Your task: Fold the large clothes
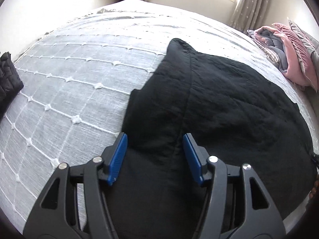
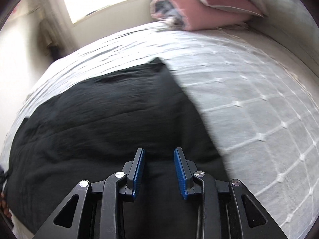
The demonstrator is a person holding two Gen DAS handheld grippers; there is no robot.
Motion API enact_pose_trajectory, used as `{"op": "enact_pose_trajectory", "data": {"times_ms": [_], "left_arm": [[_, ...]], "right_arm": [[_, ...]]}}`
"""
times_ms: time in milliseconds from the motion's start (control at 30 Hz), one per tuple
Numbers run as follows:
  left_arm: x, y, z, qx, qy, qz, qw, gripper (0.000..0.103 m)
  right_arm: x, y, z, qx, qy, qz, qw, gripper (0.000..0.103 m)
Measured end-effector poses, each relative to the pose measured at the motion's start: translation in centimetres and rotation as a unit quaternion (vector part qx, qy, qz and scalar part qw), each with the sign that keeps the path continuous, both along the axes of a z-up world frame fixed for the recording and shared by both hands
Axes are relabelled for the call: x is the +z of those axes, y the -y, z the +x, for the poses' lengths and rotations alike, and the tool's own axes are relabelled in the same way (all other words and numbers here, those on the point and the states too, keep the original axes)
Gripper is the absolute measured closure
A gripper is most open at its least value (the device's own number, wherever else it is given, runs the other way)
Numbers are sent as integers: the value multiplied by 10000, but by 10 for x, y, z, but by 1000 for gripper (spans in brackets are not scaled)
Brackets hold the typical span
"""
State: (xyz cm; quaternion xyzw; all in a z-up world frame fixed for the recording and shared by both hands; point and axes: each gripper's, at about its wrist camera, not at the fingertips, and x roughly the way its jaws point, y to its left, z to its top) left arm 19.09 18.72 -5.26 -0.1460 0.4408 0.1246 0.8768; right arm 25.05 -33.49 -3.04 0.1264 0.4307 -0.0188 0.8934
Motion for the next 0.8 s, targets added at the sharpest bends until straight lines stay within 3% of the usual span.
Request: {"op": "enact_pose_trajectory", "data": {"times_ms": [67,100,133,200,267,300,400,500,600,700,800], "left_arm": [[-4,-8,-4,130,-79,-108,9998,34],[-8,-16,-5,216,-120,-400,9989,32],[-10,-24,-7,310,-113,-730,9968,32],[-15,-42,-11,567,-174,-1455,9876,32],[-9,-49,-15,756,-211,-1631,9835,33],[-2,-51,-18,823,-190,-1617,9832,34],[41,-45,-31,908,536,-1113,9882,34],[70,-13,-26,463,962,-481,9931,28],[65,20,18,-245,672,-718,9948,25],[49,57,68,-831,352,-1045,9904,25],[32,76,97,-996,35,-1122,9887,25]], "right_arm": [[-1,17,-5,-260,-9,4,9997,72],[0,22,-6,-417,-70,-93,9991,72],[0,27,-9,-617,-169,-218,9977,63],[4,42,-19,-904,-216,-161,9955,57],[16,47,-26,-938,-135,-70,9955,57],[26,45,-30,-936,-9,-51,9956,57],[48,23,-30,-629,344,170,9973,57],[57,-27,-10,-13,447,153,9989,56],[55,-83,13,608,400,187,9972,56],[43,-144,44,1229,237,127,9921,56],[29,-176,68,1697,95,-196,9853,56]]}}
